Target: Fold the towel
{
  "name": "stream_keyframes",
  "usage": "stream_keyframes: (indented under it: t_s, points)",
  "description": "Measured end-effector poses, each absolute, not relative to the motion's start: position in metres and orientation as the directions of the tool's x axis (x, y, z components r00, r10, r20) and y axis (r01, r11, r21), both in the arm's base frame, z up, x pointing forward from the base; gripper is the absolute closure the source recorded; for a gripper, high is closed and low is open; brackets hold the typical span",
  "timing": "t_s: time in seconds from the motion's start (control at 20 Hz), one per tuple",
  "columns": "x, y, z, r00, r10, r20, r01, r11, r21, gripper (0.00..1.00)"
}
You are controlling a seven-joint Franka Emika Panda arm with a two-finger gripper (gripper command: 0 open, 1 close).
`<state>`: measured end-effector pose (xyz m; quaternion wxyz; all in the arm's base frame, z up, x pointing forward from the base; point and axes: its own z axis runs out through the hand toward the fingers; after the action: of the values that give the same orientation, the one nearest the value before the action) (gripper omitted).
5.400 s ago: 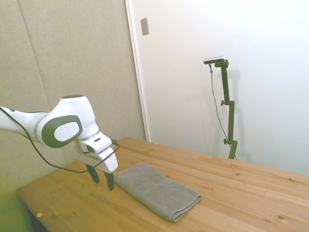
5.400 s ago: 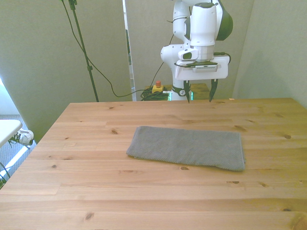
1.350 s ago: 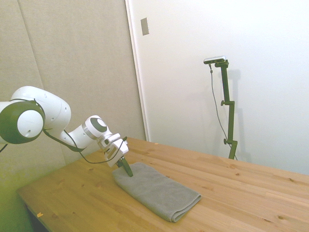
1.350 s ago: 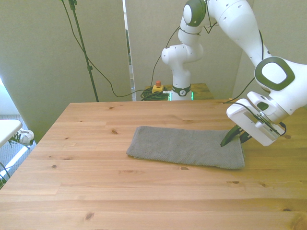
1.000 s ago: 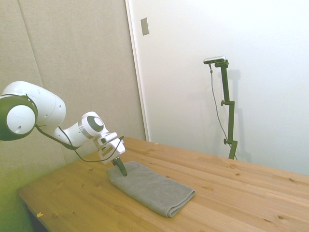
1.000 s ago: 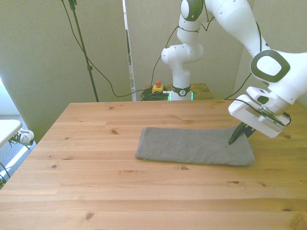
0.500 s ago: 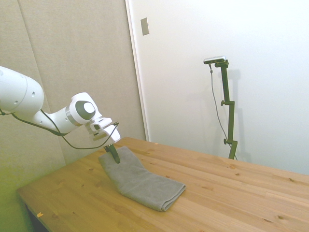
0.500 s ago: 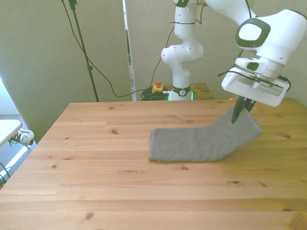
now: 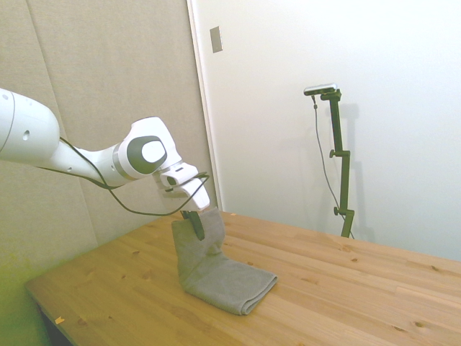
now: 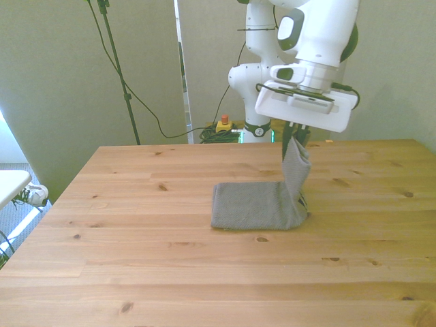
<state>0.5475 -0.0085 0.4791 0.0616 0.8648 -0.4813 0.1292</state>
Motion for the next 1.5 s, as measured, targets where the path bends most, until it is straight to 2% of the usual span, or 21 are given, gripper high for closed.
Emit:
stream_keyframes:
  t_s: [0.25,0.3,0.6,0.8,1.5]
  points:
    - [0.547,-0.055,0.477,0.465,-0.847,0.259,-0.872,-0.489,-0.031,1.00]
    - [0.547,-0.063,0.474,0.459,-0.851,0.256,-0.876,-0.482,-0.030,0.00]
    - [0.555,-0.109,0.437,0.415,-0.885,0.212,-0.905,-0.426,-0.006,0.00]
    - [0.563,-0.122,0.425,0.409,-0.889,0.206,-0.909,-0.416,0.006,0.00]
    - [0.564,-0.132,0.447,0.384,-0.895,0.228,-0.916,-0.400,-0.028,0.00]
